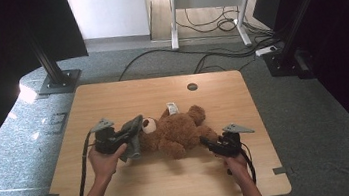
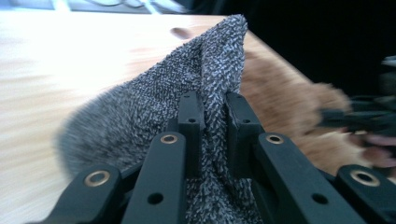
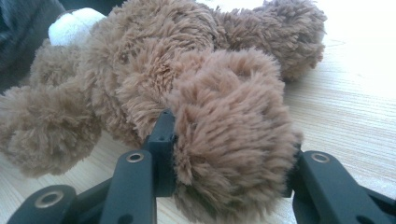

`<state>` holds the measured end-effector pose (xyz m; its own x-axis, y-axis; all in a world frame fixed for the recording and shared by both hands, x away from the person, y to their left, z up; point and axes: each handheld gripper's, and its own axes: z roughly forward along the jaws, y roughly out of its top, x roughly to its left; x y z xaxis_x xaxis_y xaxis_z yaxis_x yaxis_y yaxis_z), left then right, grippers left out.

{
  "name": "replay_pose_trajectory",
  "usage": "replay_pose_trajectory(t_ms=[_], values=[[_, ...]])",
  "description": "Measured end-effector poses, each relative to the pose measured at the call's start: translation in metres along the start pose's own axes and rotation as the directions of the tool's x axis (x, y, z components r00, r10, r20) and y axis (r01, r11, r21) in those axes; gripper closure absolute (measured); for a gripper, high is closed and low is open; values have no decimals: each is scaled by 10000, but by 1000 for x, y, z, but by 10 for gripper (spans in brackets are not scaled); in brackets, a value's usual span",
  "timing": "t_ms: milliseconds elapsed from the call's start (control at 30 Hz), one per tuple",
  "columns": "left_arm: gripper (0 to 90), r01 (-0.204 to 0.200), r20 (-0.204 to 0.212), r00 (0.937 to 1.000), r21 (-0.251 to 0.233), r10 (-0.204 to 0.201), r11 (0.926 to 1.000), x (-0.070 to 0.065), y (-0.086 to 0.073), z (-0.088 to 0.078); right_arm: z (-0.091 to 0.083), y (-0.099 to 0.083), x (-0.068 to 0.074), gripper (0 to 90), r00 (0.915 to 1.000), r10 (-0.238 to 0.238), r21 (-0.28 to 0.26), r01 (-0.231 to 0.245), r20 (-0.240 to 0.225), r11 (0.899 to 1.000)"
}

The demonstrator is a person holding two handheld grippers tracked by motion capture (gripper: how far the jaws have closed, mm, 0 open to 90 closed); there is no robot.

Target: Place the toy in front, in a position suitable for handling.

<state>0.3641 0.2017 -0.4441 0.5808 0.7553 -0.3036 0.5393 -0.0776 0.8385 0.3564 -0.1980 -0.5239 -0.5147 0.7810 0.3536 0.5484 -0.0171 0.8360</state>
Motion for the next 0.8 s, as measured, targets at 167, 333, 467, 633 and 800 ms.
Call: replay_pose_trajectory(t_ms=[167,333,467,633,800], values=[[781,-617,596,9964,243,601,9978,-33,13,29,-1,-2,1,562,10000,20,-28,-21,-13,10000],[780,-1025,1264,9875,576,946,9931,-64,15,62,0,-4,1,562,9999,101,-83,-101,-39,9999],[780,-1751,1431,9769,1123,1585,9781,-91,14,89,0,-5,2,562,9999,102,-107,-102,-3,9999],[779,-1726,1216,9805,1560,1545,9726,-87,6,105,-1,-6,3,562,10000,72,-109,-71,23,9999],[781,-1502,1315,9827,1533,1305,9767,-77,0,104,0,-7,2,561,10000,25,-86,-25,0,10000]])
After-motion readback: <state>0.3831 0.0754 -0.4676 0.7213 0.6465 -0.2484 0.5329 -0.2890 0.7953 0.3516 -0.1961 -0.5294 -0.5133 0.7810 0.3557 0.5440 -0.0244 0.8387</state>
